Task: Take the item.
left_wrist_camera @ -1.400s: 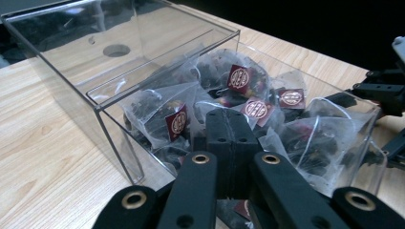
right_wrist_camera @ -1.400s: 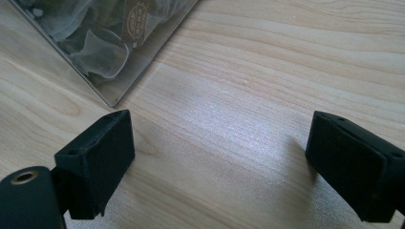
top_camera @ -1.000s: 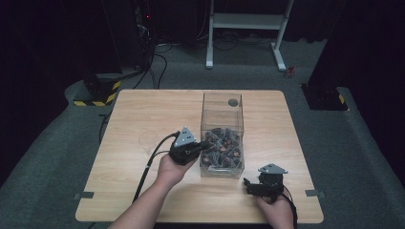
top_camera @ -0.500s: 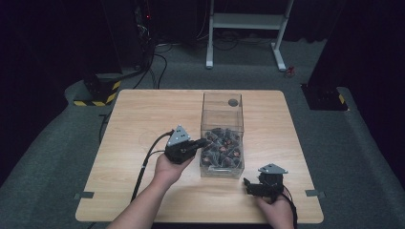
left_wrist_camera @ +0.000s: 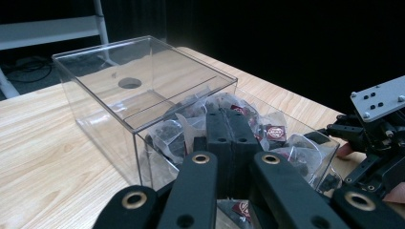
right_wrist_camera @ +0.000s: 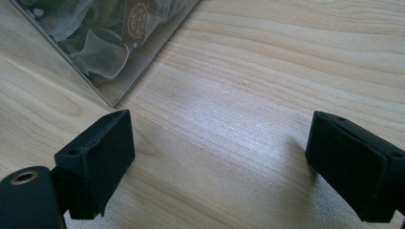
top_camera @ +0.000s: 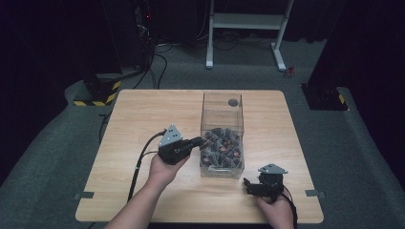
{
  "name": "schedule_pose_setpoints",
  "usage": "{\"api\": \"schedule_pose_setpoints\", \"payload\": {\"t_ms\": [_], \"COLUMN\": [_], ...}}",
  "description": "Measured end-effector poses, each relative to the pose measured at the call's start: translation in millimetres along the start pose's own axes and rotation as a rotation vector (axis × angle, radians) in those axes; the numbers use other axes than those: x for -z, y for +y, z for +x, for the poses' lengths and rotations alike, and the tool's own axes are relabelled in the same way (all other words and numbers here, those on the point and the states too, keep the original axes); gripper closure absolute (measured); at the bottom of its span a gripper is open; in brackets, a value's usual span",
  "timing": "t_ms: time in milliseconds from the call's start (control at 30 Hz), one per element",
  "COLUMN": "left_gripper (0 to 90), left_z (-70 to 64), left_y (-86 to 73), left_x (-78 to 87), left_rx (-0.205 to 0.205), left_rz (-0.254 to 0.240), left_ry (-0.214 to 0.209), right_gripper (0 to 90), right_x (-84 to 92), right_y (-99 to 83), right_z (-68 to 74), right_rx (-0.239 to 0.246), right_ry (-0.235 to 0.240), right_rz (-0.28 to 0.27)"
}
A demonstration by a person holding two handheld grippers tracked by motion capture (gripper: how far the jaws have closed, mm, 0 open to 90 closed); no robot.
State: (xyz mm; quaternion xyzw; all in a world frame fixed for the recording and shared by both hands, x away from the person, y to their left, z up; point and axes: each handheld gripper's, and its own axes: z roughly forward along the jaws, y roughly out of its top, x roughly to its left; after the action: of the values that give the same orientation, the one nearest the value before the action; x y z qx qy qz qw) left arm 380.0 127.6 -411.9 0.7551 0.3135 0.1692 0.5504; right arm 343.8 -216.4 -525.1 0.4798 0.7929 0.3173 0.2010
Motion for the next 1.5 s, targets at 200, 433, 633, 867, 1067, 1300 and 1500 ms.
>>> {"api": "schedule_pose_setpoints", "payload": {"t_ms": [200, 433, 633, 867, 1067, 1300, 1500], "left_gripper": [90.0, 90.0, 90.0, 90.0, 90.0, 90.0, 90.0], "left_z": [4.4, 8.5, 12.5, 18.4, 24.7, 31.5, 36.4], "left_y": [-2.3, -4.5, -8.3, -13.5, -18.2, -22.1, -24.1], "left_x": [7.4, 15.4, 21.3, 27.9, 34.3, 41.2, 47.0], "left_rx": [0.009, 0.013, 0.022, 0.033, 0.035, 0.042, 0.051], "left_rz": [-0.007, -0.013, -0.015, -0.017, -0.009, -0.010, -0.015], "left_ry": [0.013, 0.022, 0.033, 0.052, 0.070, 0.087, 0.101], "right_gripper": [9.2, 9.2, 9.2, 9.2, 9.2, 9.2, 9.2], "right_x": [0.0, 0.0, 0.0, 0.0, 0.0, 0.0, 0.0], "right_y": [0.1, 0.1, 0.1, 0.0, 0.0, 0.0, 0.1], "right_z": [0.3, 0.3, 0.3, 0.1, 0.1, 0.1, 0.3], "right_rx": [-0.004, -0.004, -0.003, 0.000, 0.000, 0.000, -0.003], "right_ry": [0.000, 0.000, 0.000, 0.000, 0.000, 0.000, 0.000], "right_rz": [0.000, 0.000, 0.000, 0.000, 0.000, 0.000, 0.000]}}
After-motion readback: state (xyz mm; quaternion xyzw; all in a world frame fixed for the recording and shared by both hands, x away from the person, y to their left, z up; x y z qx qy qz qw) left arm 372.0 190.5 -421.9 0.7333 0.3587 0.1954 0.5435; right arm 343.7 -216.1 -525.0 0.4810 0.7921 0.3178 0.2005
